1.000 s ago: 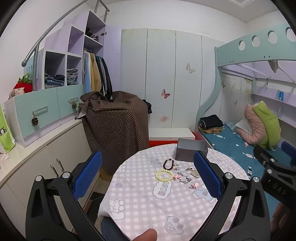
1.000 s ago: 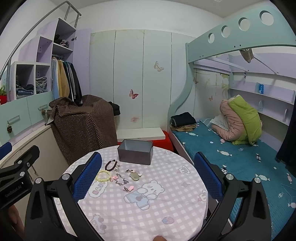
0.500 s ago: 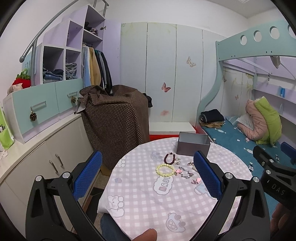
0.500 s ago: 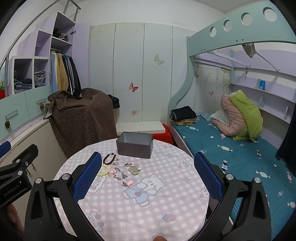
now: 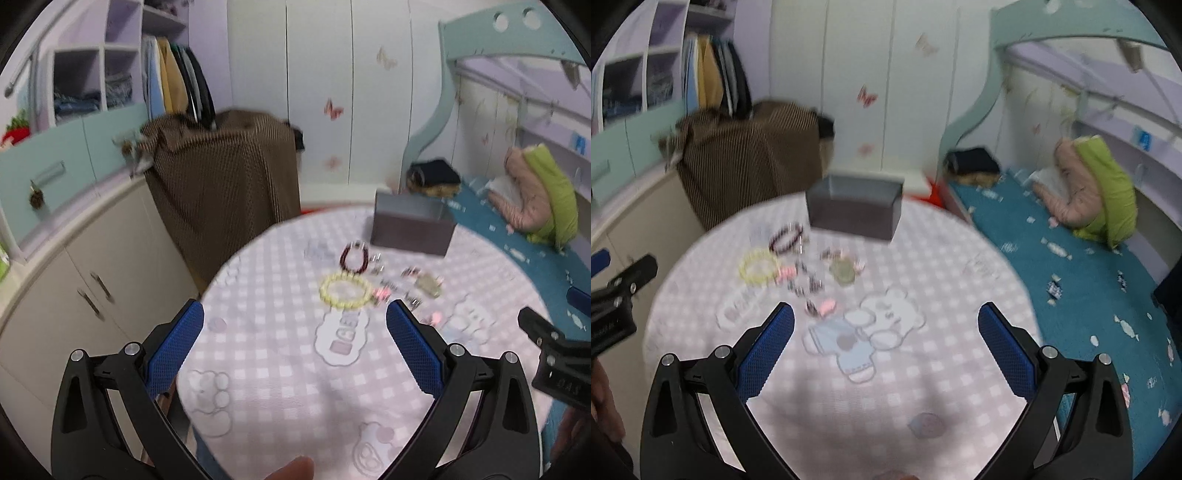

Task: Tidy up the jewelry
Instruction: 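Grasp the pale yellow bead bracelet with the left tool while the right tool grasps a pink charm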

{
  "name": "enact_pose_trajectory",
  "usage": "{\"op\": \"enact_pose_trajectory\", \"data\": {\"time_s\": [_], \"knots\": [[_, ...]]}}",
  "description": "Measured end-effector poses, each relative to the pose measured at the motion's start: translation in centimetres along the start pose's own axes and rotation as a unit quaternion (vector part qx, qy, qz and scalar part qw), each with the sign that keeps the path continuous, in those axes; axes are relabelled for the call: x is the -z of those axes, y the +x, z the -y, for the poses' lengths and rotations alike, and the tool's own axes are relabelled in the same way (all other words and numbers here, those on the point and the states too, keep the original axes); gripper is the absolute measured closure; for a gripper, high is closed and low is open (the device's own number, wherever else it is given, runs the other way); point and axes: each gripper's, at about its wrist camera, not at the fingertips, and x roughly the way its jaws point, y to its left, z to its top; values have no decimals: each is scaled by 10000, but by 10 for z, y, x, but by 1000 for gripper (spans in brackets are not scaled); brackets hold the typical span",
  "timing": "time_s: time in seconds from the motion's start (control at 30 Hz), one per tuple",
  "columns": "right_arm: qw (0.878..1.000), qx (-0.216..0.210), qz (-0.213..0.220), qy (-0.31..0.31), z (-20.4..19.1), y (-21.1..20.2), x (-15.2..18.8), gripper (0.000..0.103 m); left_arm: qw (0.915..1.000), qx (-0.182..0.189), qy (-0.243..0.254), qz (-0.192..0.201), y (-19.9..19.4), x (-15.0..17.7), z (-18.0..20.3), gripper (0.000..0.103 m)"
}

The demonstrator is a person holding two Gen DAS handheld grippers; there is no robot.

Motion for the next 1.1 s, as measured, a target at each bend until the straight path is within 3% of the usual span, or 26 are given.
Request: {"op": "enact_pose_trajectory", "data": {"time_s": [0.37, 0.63, 0.7, 0.87, 1.0, 1.1], "knots": [[9929, -594, -980, -314, -19, 90, -3, 9, 9969, 104, 132, -767, 94, 7, 6, 5], [9856, -882, -1371, -456, -30, 119, -4, 37, 9934, 126, -65, -1137, 126, 9, -5, 5], [9840, -939, -1434, -484, -31, 125, -3, 39, 9928, 111, -74, -1189, 131, 10, -6, 5], [9843, -969, -1242, -801, -38, 128, -3, 50, 9906, 130, -36, -1364, 146, 11, -4, 5], [9827, -1084, -1148, -972, -44, 127, -3, 76, 9894, 170, -39, -1443, 152, 10, -3, 5], [9827, -1111, -1119, -970, -44, 125, -1, 78, 9896, 168, -22, -1432, 157, 7, 0, 5]]}}
